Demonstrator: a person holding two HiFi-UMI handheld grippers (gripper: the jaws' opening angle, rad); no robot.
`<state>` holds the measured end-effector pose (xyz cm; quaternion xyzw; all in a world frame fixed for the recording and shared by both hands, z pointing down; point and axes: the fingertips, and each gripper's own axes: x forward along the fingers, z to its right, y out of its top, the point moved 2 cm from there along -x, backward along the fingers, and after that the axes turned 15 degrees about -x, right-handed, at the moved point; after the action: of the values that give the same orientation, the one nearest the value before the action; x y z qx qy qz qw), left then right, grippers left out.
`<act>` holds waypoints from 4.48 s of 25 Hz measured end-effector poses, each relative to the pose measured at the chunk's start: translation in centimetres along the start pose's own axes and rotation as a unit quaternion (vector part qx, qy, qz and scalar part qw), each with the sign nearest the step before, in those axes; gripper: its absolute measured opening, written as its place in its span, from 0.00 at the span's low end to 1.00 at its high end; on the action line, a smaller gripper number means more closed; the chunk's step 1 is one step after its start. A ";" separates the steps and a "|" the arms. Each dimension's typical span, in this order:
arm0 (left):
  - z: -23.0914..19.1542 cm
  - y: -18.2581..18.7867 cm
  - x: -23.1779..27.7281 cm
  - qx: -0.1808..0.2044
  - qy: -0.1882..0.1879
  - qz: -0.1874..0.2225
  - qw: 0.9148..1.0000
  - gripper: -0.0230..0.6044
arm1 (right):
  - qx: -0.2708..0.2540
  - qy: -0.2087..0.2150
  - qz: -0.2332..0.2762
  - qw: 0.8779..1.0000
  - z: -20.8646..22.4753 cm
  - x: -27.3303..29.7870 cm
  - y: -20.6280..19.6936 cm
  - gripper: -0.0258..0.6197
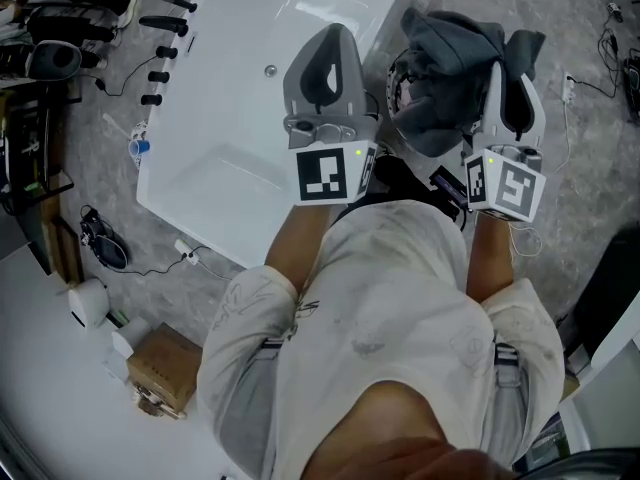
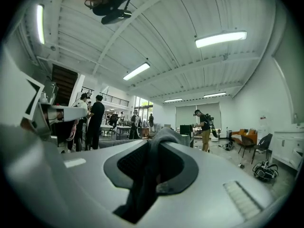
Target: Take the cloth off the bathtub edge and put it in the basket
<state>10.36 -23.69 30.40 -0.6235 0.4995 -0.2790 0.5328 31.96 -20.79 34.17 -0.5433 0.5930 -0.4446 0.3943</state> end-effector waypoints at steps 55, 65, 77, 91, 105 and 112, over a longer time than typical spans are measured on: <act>3.7 -5.8 0.0 0.007 -0.036 -0.062 0.997 0.04 | 0.147 0.058 -0.535 0.830 -6.8 -2.3 -42.4 0.24; 3.2 -5.3 -0.7 0.008 -0.016 -0.058 0.998 0.04 | 0.147 0.066 -0.521 0.838 -6.8 -1.8 -41.4 0.28; -2.6 -2.8 -3.6 0.026 0.074 -0.034 0.996 0.04 | 0.110 0.139 -0.456 0.872 -12.0 3.8 -35.8 0.28; -11.4 3.1 -11.9 0.065 0.232 0.023 0.970 0.04 | 0.044 0.310 -0.295 0.902 -26.1 10.6 -21.3 0.28; -15.3 10.0 -27.1 0.096 0.418 0.086 0.899 0.04 | 0.000 0.498 -0.131 0.857 -41.7 5.5 -4.5 0.29; -17.8 11.0 -34.8 0.106 0.493 0.104 0.858 0.04 | -0.016 0.569 -0.023 0.822 -48.8 0.5 3.3 0.29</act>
<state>-20.95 2.21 31.34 -0.2886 0.7258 -0.5441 0.3062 -15.47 -16.43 45.34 -0.2139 0.7065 -0.6739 -0.0320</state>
